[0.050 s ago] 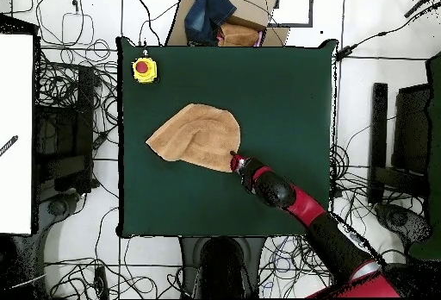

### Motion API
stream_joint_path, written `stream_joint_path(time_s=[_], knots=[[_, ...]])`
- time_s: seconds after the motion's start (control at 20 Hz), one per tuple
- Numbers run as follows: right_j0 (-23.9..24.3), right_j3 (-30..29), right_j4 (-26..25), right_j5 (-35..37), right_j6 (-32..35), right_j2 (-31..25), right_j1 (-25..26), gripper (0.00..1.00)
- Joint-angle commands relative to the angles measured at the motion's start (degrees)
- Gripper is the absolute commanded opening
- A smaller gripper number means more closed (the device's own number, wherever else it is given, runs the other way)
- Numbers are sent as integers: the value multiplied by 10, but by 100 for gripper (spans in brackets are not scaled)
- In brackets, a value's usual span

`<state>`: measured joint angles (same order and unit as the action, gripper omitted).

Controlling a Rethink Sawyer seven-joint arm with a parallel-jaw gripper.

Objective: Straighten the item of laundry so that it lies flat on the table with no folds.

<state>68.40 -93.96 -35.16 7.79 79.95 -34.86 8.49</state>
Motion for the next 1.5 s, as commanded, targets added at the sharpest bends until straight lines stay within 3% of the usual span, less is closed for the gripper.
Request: stream_joint_path(time_s=[0.05,0.6,0.95,1.05,1.1,1.3,1.4,1.5], knots=[[6,83,-17,81,-28,55,-27,0],[18,106,-36,108,-45,65,-10,0],[10,95,-40,108,-32,79,-36,0],[32,101,-32,124,-55,62,-14,0],[8,83,-36,97,-9,89,-47,0],[36,103,-30,183,-112,52,-24,0],[32,109,-31,192,-112,58,-31,0],[40,134,-26,239,-158,42,-13,0]])
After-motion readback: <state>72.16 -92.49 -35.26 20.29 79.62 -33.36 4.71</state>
